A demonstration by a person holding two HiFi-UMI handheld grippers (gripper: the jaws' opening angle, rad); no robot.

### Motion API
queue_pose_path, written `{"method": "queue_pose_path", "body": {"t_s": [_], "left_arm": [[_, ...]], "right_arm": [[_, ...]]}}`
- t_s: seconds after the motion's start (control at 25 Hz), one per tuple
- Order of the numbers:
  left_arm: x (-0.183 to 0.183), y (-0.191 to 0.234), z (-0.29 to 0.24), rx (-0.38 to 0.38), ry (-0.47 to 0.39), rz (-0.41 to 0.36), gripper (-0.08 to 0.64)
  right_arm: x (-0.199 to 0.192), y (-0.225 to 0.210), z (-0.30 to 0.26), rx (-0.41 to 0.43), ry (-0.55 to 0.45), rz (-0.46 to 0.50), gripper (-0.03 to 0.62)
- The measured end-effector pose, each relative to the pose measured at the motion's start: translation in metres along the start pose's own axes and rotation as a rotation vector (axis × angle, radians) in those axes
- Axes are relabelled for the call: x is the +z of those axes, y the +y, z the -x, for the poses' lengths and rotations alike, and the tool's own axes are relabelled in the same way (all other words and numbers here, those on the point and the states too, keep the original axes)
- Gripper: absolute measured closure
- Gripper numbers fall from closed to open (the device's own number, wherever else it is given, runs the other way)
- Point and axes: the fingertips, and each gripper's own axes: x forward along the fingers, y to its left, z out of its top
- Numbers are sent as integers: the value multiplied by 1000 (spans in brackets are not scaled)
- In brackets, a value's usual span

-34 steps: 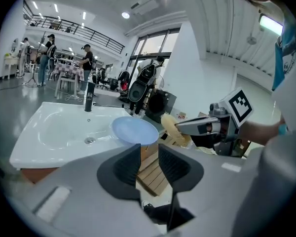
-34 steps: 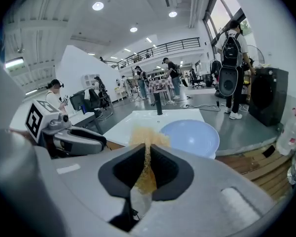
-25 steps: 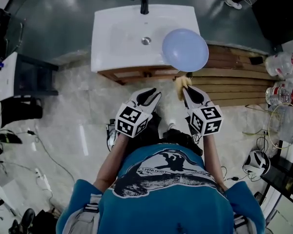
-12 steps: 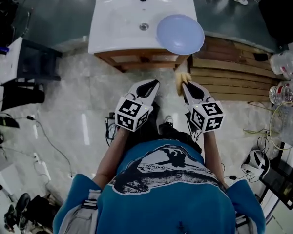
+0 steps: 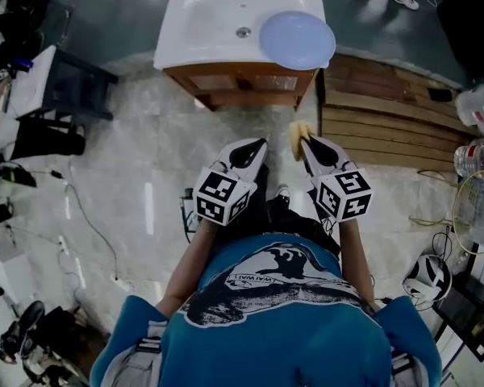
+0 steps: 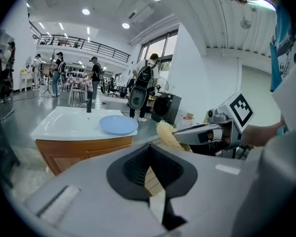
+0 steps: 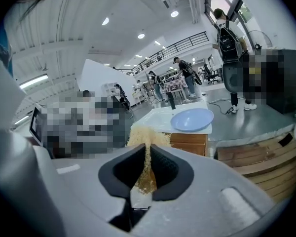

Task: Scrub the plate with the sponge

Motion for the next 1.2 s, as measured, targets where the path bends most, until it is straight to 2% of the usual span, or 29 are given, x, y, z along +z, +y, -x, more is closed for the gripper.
{"method": "queue_pose_path", "body": {"t_s": [0.28, 0.68, 1.2], "left_arm": [[-22, -33, 27, 29, -10, 16, 547], [-36, -60, 43, 41, -31, 12, 546], [-42, -72, 45, 27, -19, -8, 546]], "right_arm": [[-18, 19, 25, 53, -11, 46, 561], [-36, 36, 46, 94, 30, 147, 565], [-48, 45, 56, 104, 43, 157, 566]]}}
